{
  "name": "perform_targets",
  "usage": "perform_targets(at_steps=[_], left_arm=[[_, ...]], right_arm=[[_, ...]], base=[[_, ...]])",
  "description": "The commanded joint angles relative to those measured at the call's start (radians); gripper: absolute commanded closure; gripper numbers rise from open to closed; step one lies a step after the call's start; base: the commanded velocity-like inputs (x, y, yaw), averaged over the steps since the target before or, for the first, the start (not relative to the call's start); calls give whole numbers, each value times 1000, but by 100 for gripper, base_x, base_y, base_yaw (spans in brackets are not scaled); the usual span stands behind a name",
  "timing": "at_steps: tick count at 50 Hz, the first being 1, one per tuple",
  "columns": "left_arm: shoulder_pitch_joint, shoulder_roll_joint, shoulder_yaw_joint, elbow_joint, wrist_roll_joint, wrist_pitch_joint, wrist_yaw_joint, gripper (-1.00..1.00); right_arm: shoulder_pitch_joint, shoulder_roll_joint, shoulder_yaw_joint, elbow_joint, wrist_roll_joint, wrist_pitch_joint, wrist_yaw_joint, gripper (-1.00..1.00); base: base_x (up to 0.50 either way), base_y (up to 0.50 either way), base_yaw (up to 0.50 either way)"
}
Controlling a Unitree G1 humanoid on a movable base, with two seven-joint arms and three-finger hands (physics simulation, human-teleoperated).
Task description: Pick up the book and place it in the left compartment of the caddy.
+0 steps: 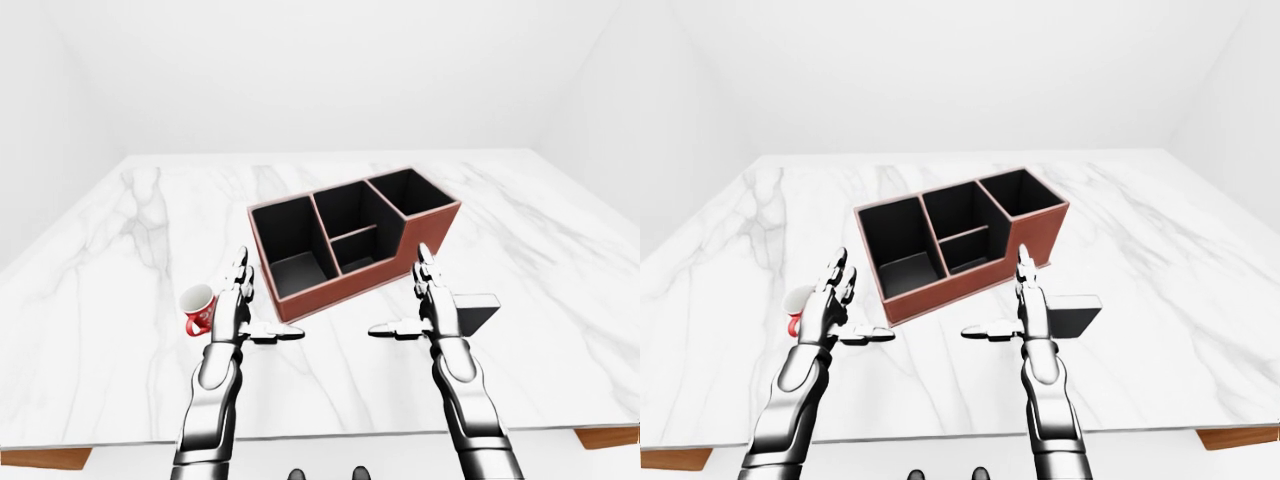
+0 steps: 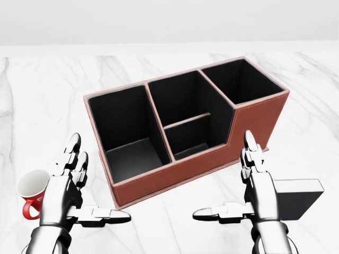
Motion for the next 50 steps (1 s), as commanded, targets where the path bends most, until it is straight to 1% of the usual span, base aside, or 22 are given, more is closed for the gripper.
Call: perform_targets(at_steps=[1,2,3,6,7,8,9,10,15,20,25,26,27,28,29,30,32,40,44,50], left_arm=[[-11,8,16,-8,-10,15,0,-100],[-14,9,18,-3,-10,13,0,-100],[-16,10,19,8,-11,8,0,-100],[-20,11,21,20,-12,4,-2,-100],[-27,16,23,35,-2,-4,2,-100],[-32,19,28,39,-6,-2,-1,-100],[-36,23,35,36,-16,8,-7,-100],[-37,26,40,31,-20,13,-10,-100],[-35,32,54,5,-38,37,-22,-100],[-25,34,62,-29,-51,37,-32,-100],[-17,35,74,-61,-74,37,-43,-100],[-14,35,76,-71,-81,37,-46,-100],[-10,35,75,-78,-82,37,-48,-100],[-6,34,75,-85,-82,37,-49,-100],[-2,34,76,-100,-87,37,-52,-100],[-2,33,77,-101,-87,37,-52,-100],[5,32,79,-121,-92,37,-54,-100],[33,28,83,-181,-102,37,-68,-100],[32,29,91,-189,-110,37,-72,-100],[39,28,94,-208,-117,37,-78,-100]], right_arm=[[-53,-16,-15,88,-17,45,-25,-100],[-55,-24,-16,61,-20,75,-16,-100],[-70,-39,-15,9,-65,123,-30,-100],[-80,-43,-17,-40,-94,123,-14,-100],[-94,-59,-7,-84,-120,123,25,-100],[-111,-72,12,-75,-175,123,45,-100],[-138,-68,-1,-78,-165,123,76,-100],[-159,-77,-1,-82,-184,123,101,-100],[-222,-105,-10,-133,-276,123,168,-100],[-272,-137,-3,-163,-406,123,244,-100],[-304,-169,-5,-247,-534,123,374,-100],[-308,-176,-7,-269,-550,123,440,-100],[-310,-183,-9,-273,-576,123,467,-100],[-307,-190,-12,-268,-605,123,471,-100],[-297,-213,-18,-261,-653,123,482,-100],[-297,-207,-25,-260,-667,123,490,-100],[-295,-218,-46,-255,-714,123,495,-100],[-244,-250,-101,-290,-855,123,618,-100],[-195,-240,-123,-303,-905,123,648,-100],[-156,-237,-161,-301,-918,123,662,-100]], base=[[0,0,0],[0,0,0],[0,0,0],[0,0,0],[0,0,0],[0,0,0],[0,0,0],[0,0,0],[0,0,0],[0,0,0],[0,0,0],[0,0,0],[0,0,0],[0,0,0],[0,0,0],[0,0,0],[0,0,0],[0,0,0],[0,0,0],[0,0,0]])
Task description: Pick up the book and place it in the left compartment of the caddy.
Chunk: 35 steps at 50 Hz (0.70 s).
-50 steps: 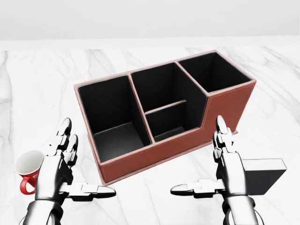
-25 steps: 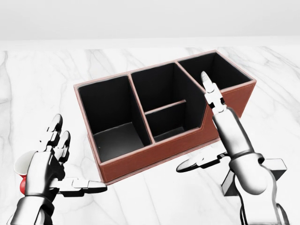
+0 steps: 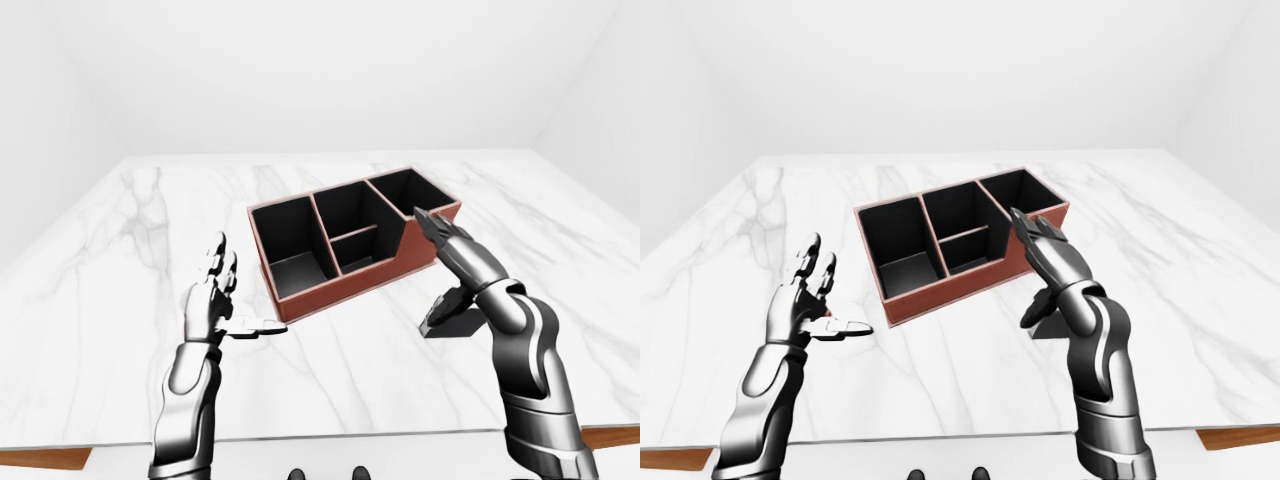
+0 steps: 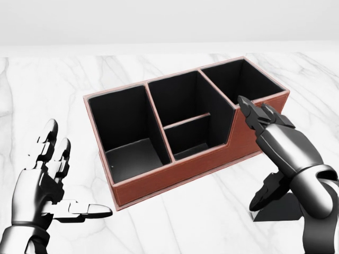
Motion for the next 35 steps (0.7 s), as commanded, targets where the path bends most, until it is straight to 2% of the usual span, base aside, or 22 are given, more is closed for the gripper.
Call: perform_targets(at_steps=[1,9,18,30,32,35], left_arm=[[16,-1,12,-50,-19,0,-13,-100],[12,-1,13,-44,-17,0,-14,-100],[19,-2,10,-54,-16,0,-15,-100],[22,-5,5,-54,-10,0,-19,-100],[21,-6,-1,-44,-4,0,-20,-100],[23,-6,0,-48,-4,0,-21,-100]], right_arm=[[74,-14,-63,-20,-118,0,89,-100],[117,-23,-120,23,-97,0,72,-100],[116,-37,-132,89,-62,0,30,-100],[33,-95,-108,283,-23,0,-64,-100],[-40,-111,-88,407,-14,0,-105,-100],[-81,-120,-64,471,-2,0,-131,-100]], base=[[0,0,0],[0,0,0],[0,0,0],[0,0,0],[0,0,0],[0,0,0]])
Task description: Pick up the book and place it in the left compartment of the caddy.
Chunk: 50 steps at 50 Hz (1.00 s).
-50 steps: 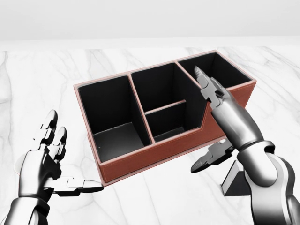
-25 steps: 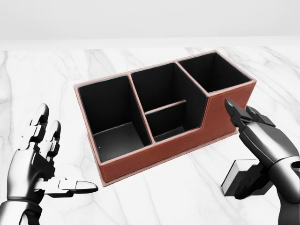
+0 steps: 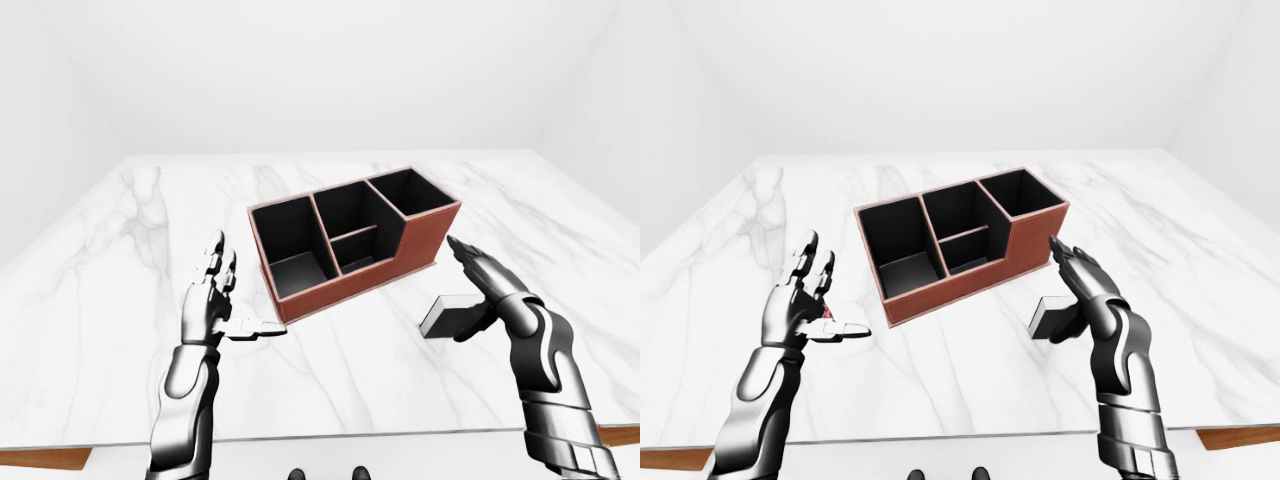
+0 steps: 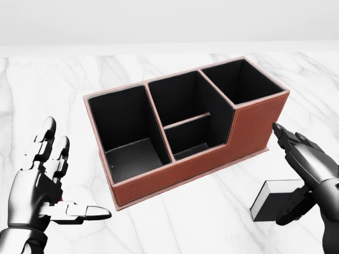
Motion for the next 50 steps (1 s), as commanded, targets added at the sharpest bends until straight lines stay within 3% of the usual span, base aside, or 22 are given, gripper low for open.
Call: perform_targets(at_steps=[1,15,50], left_arm=[[2,-1,-5,1,5,0,-3,-100],[-3,0,-3,16,5,0,-6,-100],[-1,0,-9,22,10,0,-5,-100]], right_arm=[[-124,-43,50,229,29,0,-91,-100],[-257,-52,122,460,26,0,-168,-100],[-255,-74,153,651,-1,0,-221,-100]], base=[[0,0,0],[0,0,0],[0,0,0]])
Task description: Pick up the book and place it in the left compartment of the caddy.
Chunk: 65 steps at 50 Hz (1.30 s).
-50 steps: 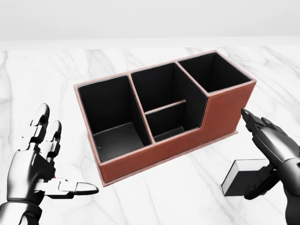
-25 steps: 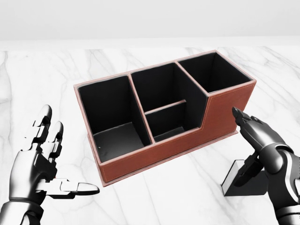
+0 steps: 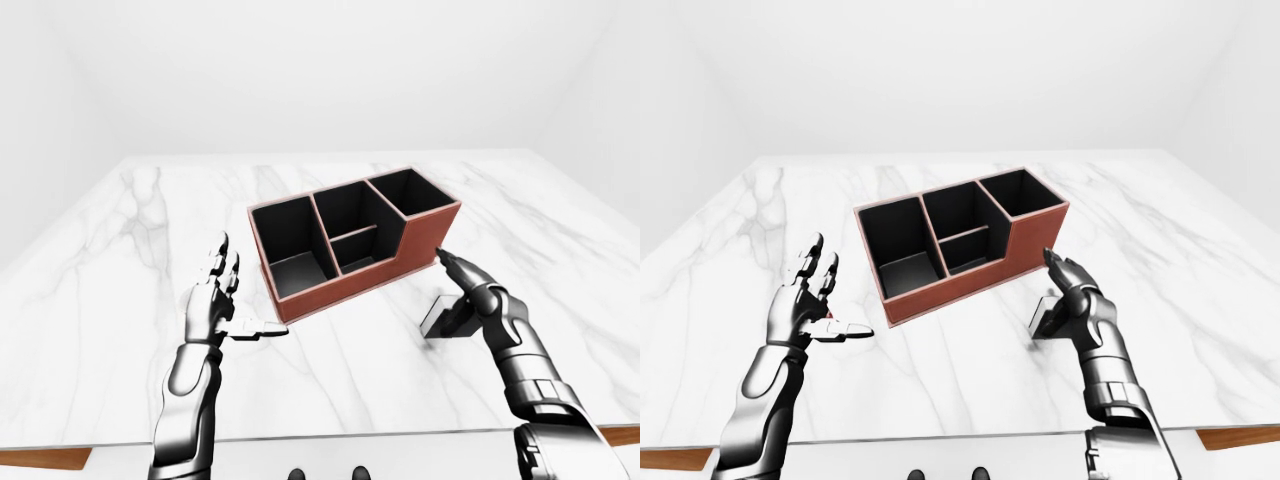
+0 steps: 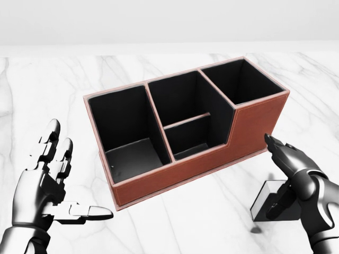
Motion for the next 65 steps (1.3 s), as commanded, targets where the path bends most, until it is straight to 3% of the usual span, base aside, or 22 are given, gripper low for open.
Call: perform_targets(at_steps=[1,26,28,29,30,51,59,62,65], left_arm=[[14,-3,-4,-18,4,0,-1,-100],[15,-6,-7,-17,9,0,-5,-100],[14,-6,-7,-15,9,0,-4,-100],[14,-6,-8,-15,12,0,-2,-100],[15,-6,-10,-15,15,0,-2,-100],[3,-3,-7,-1,11,0,-2,-100],[10,-3,-2,-16,6,0,-3,-100],[10,-2,-1,-16,5,0,-4,-100],[16,-4,-2,-24,6,0,-4,-100]], right_arm=[[17,-15,2,39,-13,0,-5,-100],[30,-27,16,140,-56,0,-18,-100],[31,-26,24,150,-58,0,-21,61],[32,-27,26,152,-61,0,-24,91],[29,-22,25,156,-57,0,-24,100],[29,-18,8,71,-61,0,26,100],[109,6,-5,-302,-137,0,301,100],[132,23,-13,-444,-179,0,364,100],[125,38,-26,-568,-236,0,364,100]], base=[[0,0,0],[0,0,0],[0,0,0],[0,0,0],[0,0,0],[0,0,0],[0,0,0],[0,0,0],[0,0,0]])
